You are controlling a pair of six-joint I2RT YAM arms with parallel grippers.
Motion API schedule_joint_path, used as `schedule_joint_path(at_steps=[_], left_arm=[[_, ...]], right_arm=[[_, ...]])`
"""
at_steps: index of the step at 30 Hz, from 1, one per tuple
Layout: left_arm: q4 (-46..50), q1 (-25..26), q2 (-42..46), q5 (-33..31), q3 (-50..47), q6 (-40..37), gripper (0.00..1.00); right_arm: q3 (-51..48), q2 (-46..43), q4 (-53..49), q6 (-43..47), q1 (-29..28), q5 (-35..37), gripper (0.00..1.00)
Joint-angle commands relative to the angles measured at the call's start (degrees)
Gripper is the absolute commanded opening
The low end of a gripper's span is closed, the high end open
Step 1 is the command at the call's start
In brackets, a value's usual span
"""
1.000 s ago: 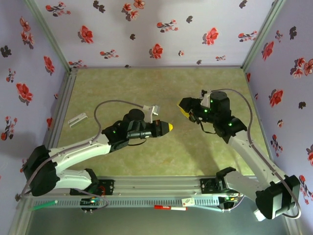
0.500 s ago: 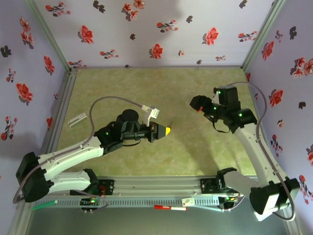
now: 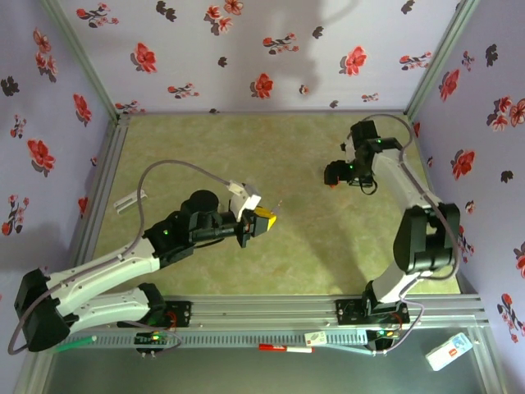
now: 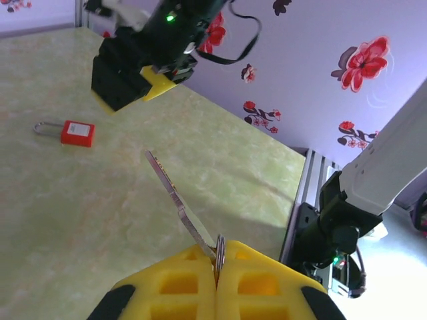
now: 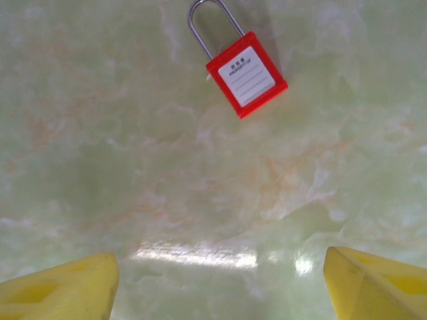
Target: Unlock with the key
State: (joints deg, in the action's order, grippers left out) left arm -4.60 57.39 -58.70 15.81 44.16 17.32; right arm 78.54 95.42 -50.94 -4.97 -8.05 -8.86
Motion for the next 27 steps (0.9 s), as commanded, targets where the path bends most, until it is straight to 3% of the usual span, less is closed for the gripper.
schedule_joint_path(at_steps=[1,5,15,27], left_arm=[[-2.9,-0.5,-0.7,-0.3,0.6,-4.4,0.00],[-6.9,-1.2,-1.5,1.3,-0.5,-2.1,0.00],[-13.2,-2.3,-2.2,2.5,-2.1,2.1,0.00],[-15.3,-2.5,-2.3,3.6,-3.5,4.7,0.00]], right_arm=[[3.4,4.4,-0.3,7.0,0.6,0.6,0.81],[8.0,10.5,-1.0,8.8,0.4,-1.0,0.80],[16.2,21.8,-2.6,11.7,0.4,3.9,0.77],[20.5,29.1,-2.5,12.0,0.2,4.8,0.73]])
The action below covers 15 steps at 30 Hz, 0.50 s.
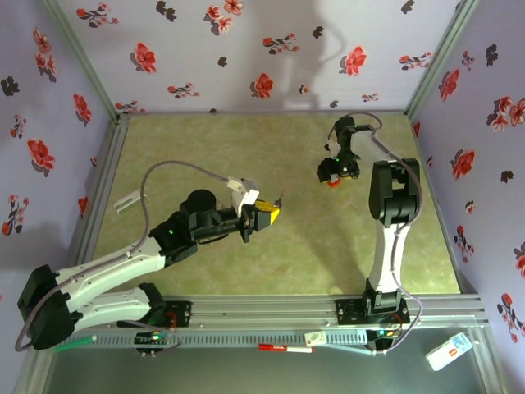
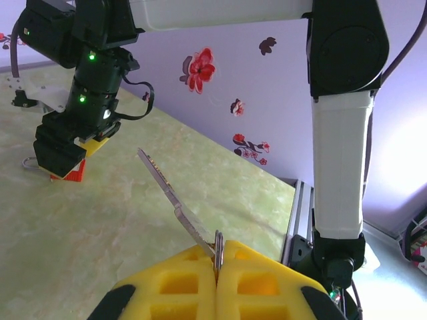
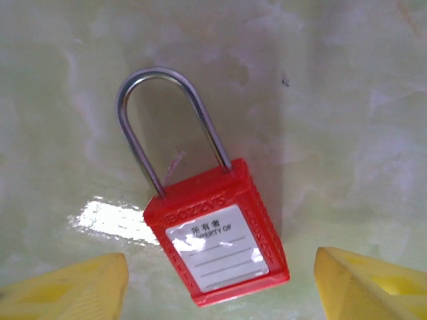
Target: Unlock with the key
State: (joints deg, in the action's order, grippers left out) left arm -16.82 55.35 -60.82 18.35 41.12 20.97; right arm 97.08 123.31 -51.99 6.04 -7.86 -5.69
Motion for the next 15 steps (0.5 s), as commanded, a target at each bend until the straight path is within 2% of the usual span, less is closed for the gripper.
schedule_joint_path(at_steps=[1,15], left_arm=[[-3.0,-0.6,-0.3,1.0,-0.5,1.1,0.00],[-3.6,-1.0,-1.1,0.7,-0.9,3.6,0.00]], right_arm=[[2.3,1.6,-1.5,0.9,0.1,1.6,0.73],[5.4,6.0,-1.1,-1.4,-0.2,1.1,0.66]])
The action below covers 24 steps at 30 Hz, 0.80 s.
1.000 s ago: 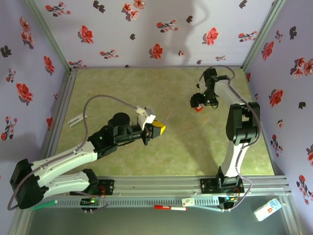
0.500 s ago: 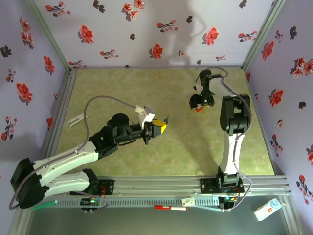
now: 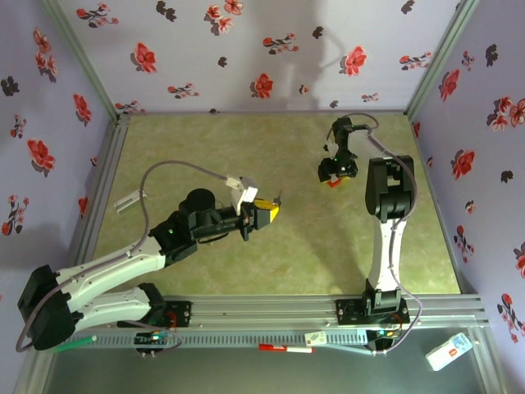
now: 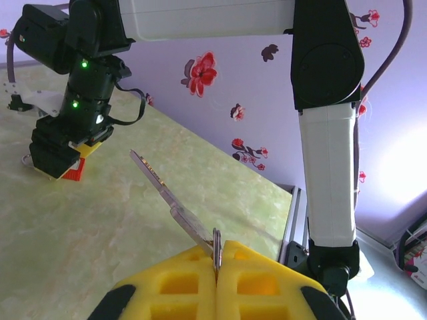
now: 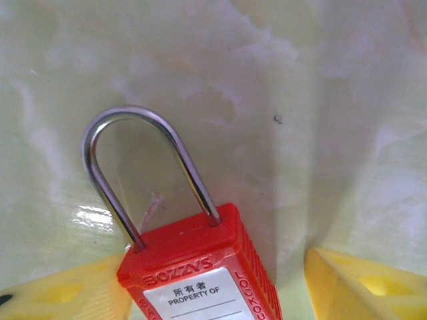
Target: Unlock with the key
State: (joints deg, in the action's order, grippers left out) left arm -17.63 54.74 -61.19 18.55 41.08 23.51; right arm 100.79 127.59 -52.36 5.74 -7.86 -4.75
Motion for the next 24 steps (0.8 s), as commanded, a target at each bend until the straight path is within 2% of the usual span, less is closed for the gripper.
schedule_joint_path(at_steps=[1,3,14,19,24], left_arm=[[-3.0,-0.4,-0.9,0.5,-0.9,1.2,0.00],[-3.2,-0.4,-1.1,0.5,-0.9,1.2,0.00],[-2.9,-0.4,-2.3,0.4,0.2,1.5,0.00],[-3.8,0.2,-3.9,-1.0,0.9,0.8,0.00],[-6.1,1.6,-5.6,-6.3,0.9,-2.2,0.00]], right_arm=[[1.6,1.8,-0.5,-1.2,-0.2,0.3,0.65],[1.8,2.1,-0.4,-1.7,-0.3,0.4,0.64],[-1.7,-1.0,-0.4,-7.6,-0.2,1.1,0.36],[-8.3,-7.4,2.7,-15.5,-0.2,-2.7,0.25],[-16.9,-19.6,7.9,-27.6,-0.4,-8.0,0.14]])
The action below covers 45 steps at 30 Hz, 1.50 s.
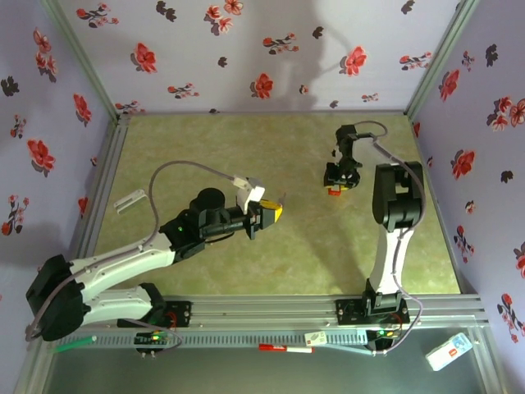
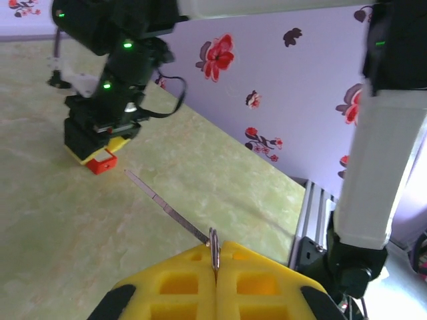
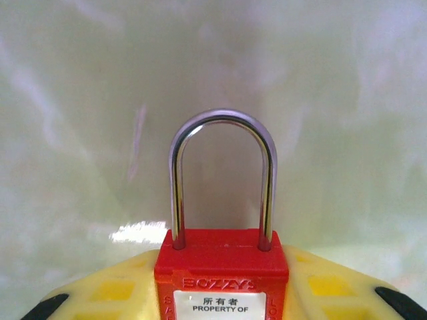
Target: Unlock with the key
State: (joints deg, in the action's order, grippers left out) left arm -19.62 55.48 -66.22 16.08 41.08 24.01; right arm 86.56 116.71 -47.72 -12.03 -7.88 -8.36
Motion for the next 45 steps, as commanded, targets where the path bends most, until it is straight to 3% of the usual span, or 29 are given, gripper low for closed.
schedule_joint_path(at_steps=[1,8,15,19,25,32,45], left_arm=[[-4.5,1.1,-0.8,-5.0,0.8,-3.4,0.00],[-4.9,4.0,-2.0,-14.2,2.6,-8.0,0.00],[-2.4,8.8,0.3,-22.3,2.9,-15.7,0.00],[-2.9,8.9,4.4,-21.5,0.4,-16.3,0.00],[-4.1,8.9,9.9,-17.4,-2.3,-14.6,0.00],[-8.1,8.9,10.1,-13.3,-4.4,-9.6,0.00],[-9.9,9.1,7.9,-12.9,-3.7,-9.5,0.00]], right_arm=[[-4.1,-11.3,4.0,-12.4,-0.4,-5.5,0.11],[-11.8,-32.8,12.1,-32.5,-3.9,-15.0,0.07],[-12.1,-41.4,16.3,-47.1,-15.1,-10.0,0.06],[-8.7,-42.3,10.7,-47.0,-21.6,-4.0,0.06],[-11.2,-46.7,13.9,-51.9,-25.9,-0.8,0.06],[-9.4,-48.0,13.6,-53.3,-27.2,0.1,0.05],[-8.4,-47.2,13.6,-54.0,-30.1,-0.5,0.05]])
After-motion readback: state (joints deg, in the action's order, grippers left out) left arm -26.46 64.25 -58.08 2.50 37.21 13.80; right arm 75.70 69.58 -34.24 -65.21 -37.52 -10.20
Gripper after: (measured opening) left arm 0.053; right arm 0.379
